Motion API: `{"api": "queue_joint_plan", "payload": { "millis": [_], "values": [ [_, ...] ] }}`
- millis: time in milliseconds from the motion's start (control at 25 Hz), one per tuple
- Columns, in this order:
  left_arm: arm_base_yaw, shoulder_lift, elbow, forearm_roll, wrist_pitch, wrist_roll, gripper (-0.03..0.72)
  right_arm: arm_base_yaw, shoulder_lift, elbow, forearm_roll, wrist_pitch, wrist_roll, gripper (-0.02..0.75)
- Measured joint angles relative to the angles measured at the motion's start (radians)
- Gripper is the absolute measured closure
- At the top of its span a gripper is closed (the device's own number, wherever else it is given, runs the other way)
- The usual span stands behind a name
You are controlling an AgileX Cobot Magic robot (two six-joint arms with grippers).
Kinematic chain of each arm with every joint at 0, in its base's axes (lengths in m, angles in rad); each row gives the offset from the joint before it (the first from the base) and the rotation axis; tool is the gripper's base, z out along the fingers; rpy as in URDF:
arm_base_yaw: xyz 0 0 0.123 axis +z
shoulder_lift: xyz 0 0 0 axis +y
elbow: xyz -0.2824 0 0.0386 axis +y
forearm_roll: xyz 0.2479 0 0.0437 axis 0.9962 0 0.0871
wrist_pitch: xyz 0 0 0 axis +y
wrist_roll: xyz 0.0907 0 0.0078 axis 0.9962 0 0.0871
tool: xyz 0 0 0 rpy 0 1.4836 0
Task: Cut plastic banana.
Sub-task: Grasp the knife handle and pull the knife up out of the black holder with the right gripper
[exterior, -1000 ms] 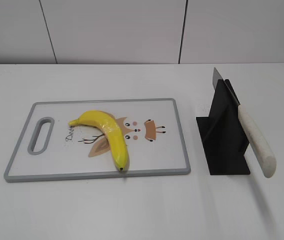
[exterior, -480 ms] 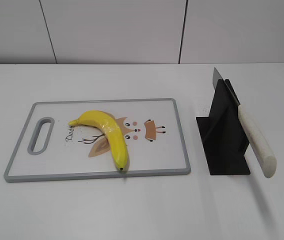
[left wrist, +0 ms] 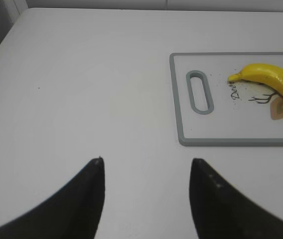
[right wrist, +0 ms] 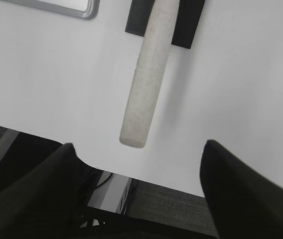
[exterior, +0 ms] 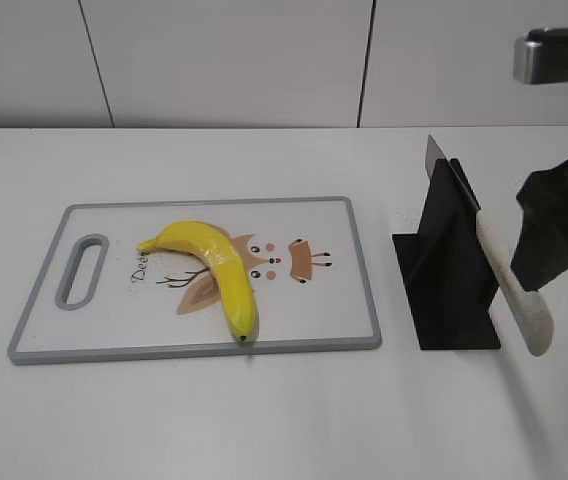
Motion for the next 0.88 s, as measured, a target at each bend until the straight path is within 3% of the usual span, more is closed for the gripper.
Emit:
{"api": "queue_joint_plan", "payload": {
  "millis": [360,680,800,880],
  "values": [
    [0.0,0.0,0.0,0.0,0.0,0.0,0.178,0.0,0.202,-0.003,-0.005,-0.079,0.073,0.161],
    [0.0,0.0,0.0,0.0,0.0,0.0,0.181,0.002,0.32,-0.004,-0.053,-0.098,0.161,0.23],
    [0.0,0.0,0.0,0.0,0.0,0.0,0.18,0.002,0.331,-0.004,-0.051,-0.1,0.165,0.292],
    [0.0,0.0,0.0,0.0,0.0,0.0,0.18,0.002,0.331,-0.005,-0.037,-0.1,0.168,0.377]
  ]
}}
